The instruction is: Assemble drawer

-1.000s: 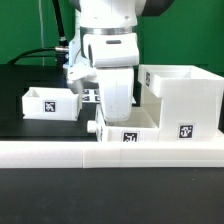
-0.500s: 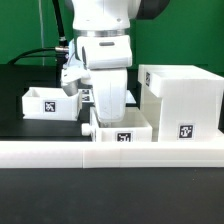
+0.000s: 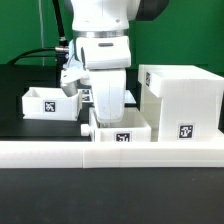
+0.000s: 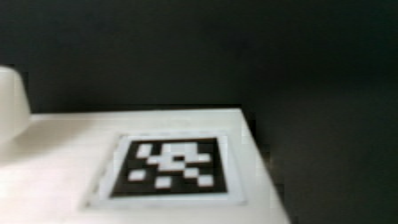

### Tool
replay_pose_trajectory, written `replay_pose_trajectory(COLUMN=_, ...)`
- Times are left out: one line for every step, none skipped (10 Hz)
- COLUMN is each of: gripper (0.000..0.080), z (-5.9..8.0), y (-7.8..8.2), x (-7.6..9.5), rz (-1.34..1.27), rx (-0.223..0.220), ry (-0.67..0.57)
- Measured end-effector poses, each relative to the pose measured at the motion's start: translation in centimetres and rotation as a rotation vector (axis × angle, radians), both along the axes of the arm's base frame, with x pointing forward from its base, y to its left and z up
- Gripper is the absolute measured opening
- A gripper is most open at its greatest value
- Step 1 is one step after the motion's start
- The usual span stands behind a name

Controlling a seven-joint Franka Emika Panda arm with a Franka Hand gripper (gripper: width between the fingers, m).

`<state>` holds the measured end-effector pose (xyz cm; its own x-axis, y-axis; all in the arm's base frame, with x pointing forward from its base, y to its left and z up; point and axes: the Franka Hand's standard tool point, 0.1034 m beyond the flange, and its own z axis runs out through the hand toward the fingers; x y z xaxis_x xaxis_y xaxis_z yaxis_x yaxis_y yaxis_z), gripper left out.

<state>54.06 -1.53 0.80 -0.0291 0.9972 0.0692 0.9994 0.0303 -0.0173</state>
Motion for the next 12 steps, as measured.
replay_pose_trajectory(gripper=0.0041, z=0.1, y=0.0, x=0.1, rz=0.0, rx=0.0, ry=-0.003)
replay_pose_trajectory(gripper=0.0041, z=0.2, y=0.0, x=0.2, rz=0.0, rx=-0.001, ry=-0.005)
replay_pose_trajectory(gripper=0.0041, z=0.5, y=0.0, x=0.5, rz=-0.001, rx=-0.001, ry=-0.011)
replay_pose_trajectory(gripper=0.0041, z=0.6, y=0.0, x=0.6, rz=-0.005, rx=-0.002, ry=-0.017)
replay_pose_trajectory(gripper=0.0041, z=0.5, y=0.0, x=0.5, rz=-0.01, rx=-0.001, ry=-0.024)
replay_pose_trajectory(gripper=0.0041, z=0.4, y=0.0, x=0.4, rz=-0.011, rx=-0.001, ry=-0.021)
replay_pose_trajectory(gripper=0.0041, z=0.3, y=0.0, x=0.4, rz=-0.011, rx=-0.001, ry=-0.02)
replay_pose_trajectory(gripper=0.0041, z=0.3, y=0.0, x=0.4, rz=-0.011, rx=-0.001, ry=-0.02)
replay_pose_trajectory(gripper=0.0041, z=0.3, y=0.2, x=0.3, rz=-0.006, rx=-0.001, ry=-0.019)
replay_pose_trajectory(gripper=0.0041, z=0.3, y=0.5, x=0.3, rz=0.001, rx=-0.001, ry=-0.019)
replay_pose_trajectory(gripper=0.0041, z=0.3, y=1.0, x=0.3, rz=0.011, rx=-0.002, ry=-0.018)
replay_pose_trajectory(gripper=0.0041, z=0.3, y=1.0, x=0.3, rz=0.018, rx=-0.007, ry=-0.018)
